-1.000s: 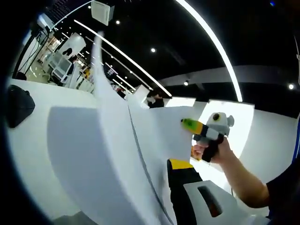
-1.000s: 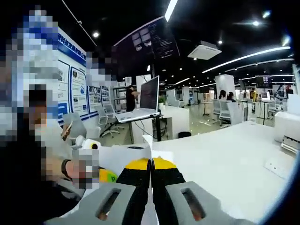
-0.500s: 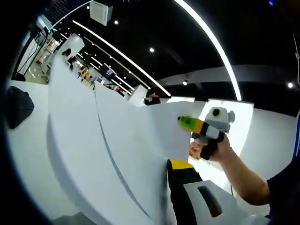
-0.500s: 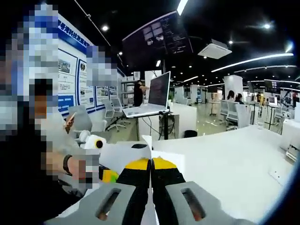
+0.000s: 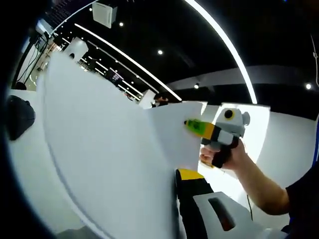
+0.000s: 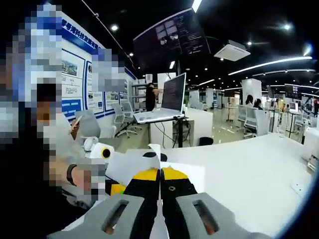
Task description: Organize the stack of printing papers by aligning and flattening the scattered papers on the table
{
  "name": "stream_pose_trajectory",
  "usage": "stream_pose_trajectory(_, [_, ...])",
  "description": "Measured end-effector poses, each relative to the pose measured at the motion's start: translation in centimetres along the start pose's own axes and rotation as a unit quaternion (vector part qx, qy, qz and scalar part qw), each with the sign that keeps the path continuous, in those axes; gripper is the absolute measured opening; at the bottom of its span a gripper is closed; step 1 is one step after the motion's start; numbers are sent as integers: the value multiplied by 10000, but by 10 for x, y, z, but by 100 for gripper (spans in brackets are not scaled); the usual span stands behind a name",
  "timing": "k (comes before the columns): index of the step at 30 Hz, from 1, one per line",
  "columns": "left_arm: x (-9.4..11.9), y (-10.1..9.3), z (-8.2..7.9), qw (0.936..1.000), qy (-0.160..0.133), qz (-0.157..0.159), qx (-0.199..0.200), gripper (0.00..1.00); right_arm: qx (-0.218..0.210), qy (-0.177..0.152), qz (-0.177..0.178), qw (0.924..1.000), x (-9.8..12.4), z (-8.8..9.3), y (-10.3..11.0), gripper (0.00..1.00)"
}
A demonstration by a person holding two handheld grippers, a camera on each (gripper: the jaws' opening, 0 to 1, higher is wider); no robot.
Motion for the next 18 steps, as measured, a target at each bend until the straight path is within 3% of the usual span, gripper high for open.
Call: stream_pose_trajectory(18, [1, 1, -3, 10000, -31, -45, -67, 6, 42, -33, 56, 10000, -1, -2, 5, 0])
Point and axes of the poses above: the point that each gripper's makers call its tool centre point, and the gripper's own axes: x roughly backward along the fingers, y roughly to its left, z roughly out of its underside, the point moved 9 cm from there along x, roughly backward along the fingers, and after that the axes turned 2 degrees about z, right-handed, at the moved point
